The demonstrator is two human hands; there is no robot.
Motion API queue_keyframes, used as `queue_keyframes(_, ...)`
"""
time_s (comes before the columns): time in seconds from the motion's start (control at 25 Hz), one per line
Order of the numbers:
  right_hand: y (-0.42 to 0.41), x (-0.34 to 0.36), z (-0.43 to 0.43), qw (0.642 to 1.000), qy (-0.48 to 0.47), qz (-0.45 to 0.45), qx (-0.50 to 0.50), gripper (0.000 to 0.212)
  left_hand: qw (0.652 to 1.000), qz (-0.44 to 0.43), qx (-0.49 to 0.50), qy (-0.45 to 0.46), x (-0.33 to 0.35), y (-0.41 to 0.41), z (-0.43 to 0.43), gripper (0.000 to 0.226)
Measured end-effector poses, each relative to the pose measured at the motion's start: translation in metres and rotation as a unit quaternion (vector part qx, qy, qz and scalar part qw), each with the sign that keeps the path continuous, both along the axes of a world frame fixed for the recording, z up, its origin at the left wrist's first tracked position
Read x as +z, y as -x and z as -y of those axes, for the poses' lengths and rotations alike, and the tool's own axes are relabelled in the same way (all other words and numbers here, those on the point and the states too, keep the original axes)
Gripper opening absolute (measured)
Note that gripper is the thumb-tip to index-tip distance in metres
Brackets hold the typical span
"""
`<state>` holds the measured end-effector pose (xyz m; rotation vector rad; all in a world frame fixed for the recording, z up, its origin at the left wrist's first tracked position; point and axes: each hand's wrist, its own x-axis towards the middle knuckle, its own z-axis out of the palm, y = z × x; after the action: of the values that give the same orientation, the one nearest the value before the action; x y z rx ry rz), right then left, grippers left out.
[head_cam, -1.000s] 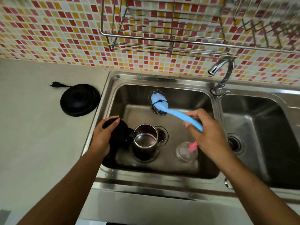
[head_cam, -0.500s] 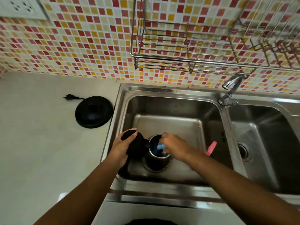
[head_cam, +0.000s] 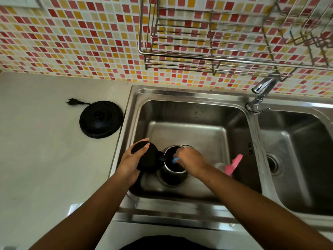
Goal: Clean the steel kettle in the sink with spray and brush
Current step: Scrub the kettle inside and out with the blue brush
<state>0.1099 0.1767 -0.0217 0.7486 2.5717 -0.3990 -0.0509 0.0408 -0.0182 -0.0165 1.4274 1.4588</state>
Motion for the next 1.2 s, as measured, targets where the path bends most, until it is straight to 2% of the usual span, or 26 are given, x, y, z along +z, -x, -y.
queue_keyframes(0.12,0.004,-0.003,0.0,0.999,-0.035,0.005,0.002,0.02,1.0,0.003,-0.005,-0.004,0.006,-0.002,-0.001,0.034)
queue_keyframes(0.2,0.003,0.001,-0.005,0.999,0.0,0.03,0.015,0.021,1.0,0.0,-0.001,0.004,0.006,-0.003,-0.001,0.034)
queue_keyframes(0.28,0.003,-0.001,-0.005,0.999,0.022,0.017,0.025,0.021,1.0,-0.002,0.003,0.012,0.007,-0.003,-0.001,0.034)
queue_keyframes(0.48,0.003,-0.004,0.006,0.998,-0.033,-0.022,0.05,0.022,1.0,0.011,0.001,0.018,0.004,-0.001,-0.001,0.038)
queue_keyframes(0.64,0.0,0.002,-0.001,0.998,0.033,-0.007,0.049,0.016,1.0,0.016,0.004,0.019,0.004,-0.002,-0.002,0.039)
queue_keyframes(0.76,0.011,0.008,0.004,0.997,-0.03,-0.036,0.065,0.02,1.0,0.021,0.004,0.022,0.005,-0.002,-0.001,0.04)
queue_keyframes(0.88,0.009,0.011,0.01,0.991,-0.107,-0.008,0.077,0.025,0.999,0.031,0.02,0.024,0.004,-0.001,0.003,0.039)
queue_keyframes(1.0,0.005,0.014,0.003,0.996,-0.074,0.037,0.03,0.025,0.998,0.019,0.043,0.029,0.008,-0.009,0.004,0.034)
queue_keyframes(1.12,0.009,0.009,0.003,1.0,0.009,-0.003,0.011,0.024,0.998,0.013,0.057,0.033,0.009,-0.013,0.002,0.039)
queue_keyframes(1.2,0.01,0.006,0.007,0.999,-0.018,-0.036,0.015,0.025,0.997,0.019,0.06,0.039,0.01,-0.011,0.002,0.042)
